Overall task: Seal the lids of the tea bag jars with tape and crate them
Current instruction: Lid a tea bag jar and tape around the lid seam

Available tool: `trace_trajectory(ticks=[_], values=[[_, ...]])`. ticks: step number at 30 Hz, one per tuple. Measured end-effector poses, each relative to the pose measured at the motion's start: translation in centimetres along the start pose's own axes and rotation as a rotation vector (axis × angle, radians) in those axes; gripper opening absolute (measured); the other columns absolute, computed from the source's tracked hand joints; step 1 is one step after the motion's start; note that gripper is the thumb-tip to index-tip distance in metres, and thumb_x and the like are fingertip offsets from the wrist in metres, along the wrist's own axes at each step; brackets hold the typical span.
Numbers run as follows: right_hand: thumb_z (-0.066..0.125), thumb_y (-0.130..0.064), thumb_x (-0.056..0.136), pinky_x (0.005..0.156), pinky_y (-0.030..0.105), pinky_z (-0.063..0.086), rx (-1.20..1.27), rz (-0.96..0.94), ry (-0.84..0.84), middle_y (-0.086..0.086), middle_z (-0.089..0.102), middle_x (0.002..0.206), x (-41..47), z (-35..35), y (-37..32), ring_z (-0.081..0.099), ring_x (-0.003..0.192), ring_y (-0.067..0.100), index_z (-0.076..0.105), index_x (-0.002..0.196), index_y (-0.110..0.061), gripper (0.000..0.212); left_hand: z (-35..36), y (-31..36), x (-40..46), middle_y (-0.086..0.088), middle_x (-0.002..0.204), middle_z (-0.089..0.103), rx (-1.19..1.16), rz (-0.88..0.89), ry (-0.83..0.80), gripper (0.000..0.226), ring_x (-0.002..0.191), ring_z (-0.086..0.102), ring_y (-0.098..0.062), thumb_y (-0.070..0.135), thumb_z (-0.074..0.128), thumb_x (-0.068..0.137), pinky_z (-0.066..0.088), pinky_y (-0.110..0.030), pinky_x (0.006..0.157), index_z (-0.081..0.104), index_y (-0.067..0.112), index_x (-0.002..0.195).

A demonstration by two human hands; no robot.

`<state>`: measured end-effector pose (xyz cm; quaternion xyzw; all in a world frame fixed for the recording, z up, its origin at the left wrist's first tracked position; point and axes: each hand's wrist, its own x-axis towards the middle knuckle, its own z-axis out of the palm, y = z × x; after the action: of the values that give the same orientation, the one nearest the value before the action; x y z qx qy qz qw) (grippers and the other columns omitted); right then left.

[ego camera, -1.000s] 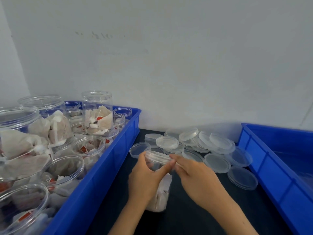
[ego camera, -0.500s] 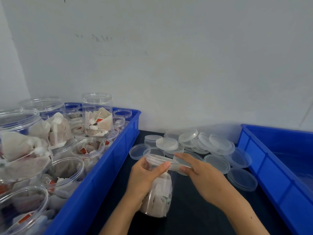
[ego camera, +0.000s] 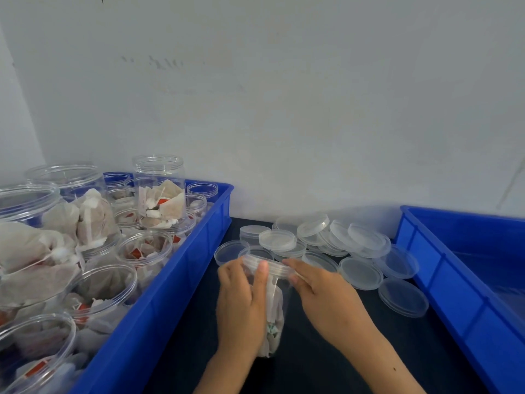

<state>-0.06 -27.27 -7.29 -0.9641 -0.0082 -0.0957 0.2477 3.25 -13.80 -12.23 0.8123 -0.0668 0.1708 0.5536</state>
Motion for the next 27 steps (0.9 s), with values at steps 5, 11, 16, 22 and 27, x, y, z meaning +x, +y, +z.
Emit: trace_trajectory(ticks=[5,11,16,22,27], values=[[0.032,-0.031,0.104,0.095,0.033,0.048,0.018,-0.028,-0.042,-0.007,0.063,0.125,-0.1,0.1,0.4,0.058,0.112,0.015,0.035,0.143,-0.047,0.042,-0.2,0.7,0.1,0.024,0.097,0.053,0.003,-0.136,-0.048,0.074,0.084,0.05,0.011,0.09,0.055,0.046,0.036,-0.015,0.062,0.037,0.046,0.102],[0.033,-0.046,0.102,0.08,0.024,0.044,0.268,-0.001,-0.236,-0.02,0.06,0.073,0.2,-0.3,1.6,0.054,0.071,-0.002,0.022,0.145,-0.053,0.045,-0.7,-0.3,0.9,0.021,0.092,0.06,-0.068,-0.168,-0.067,0.079,0.082,0.056,0.008,0.094,0.059,0.035,0.04,-0.016,0.063,0.047,0.041,0.092],[0.04,-0.059,0.094,0.081,0.028,0.044,0.28,0.088,-0.279,-0.017,0.045,0.07,0.4,-0.7,2.0,0.051,0.071,0.006,0.031,0.143,-0.048,0.051,-1.5,-1.2,1.8,0.015,0.096,0.071,-0.313,-0.24,-0.106,0.077,0.087,0.066,0.004,0.071,0.081,0.04,0.049,-0.015,0.07,0.061,0.033,0.104],[0.046,-0.05,0.096,0.093,0.033,0.045,0.172,0.071,-0.164,-0.02,0.044,0.081,0.8,-1.7,2.6,0.046,0.081,0.006,0.039,0.138,-0.047,0.043,-1.6,-1.0,1.8,0.009,0.096,0.075,-0.521,-0.224,-0.267,0.067,0.089,0.07,-0.003,0.045,0.084,0.048,0.05,-0.008,0.066,0.066,0.017,0.107],[0.042,-0.048,0.098,0.079,0.029,0.044,0.029,-0.02,-0.051,-0.019,0.049,0.067,0.5,-2.1,2.2,0.043,0.062,0.0,0.036,0.133,-0.062,0.037,-1.7,-1.3,1.9,0.002,0.094,0.076,-0.553,-0.255,-0.347,0.066,0.087,0.071,-0.008,0.051,0.078,0.052,0.051,-0.011,0.066,0.069,0.015,0.106]])
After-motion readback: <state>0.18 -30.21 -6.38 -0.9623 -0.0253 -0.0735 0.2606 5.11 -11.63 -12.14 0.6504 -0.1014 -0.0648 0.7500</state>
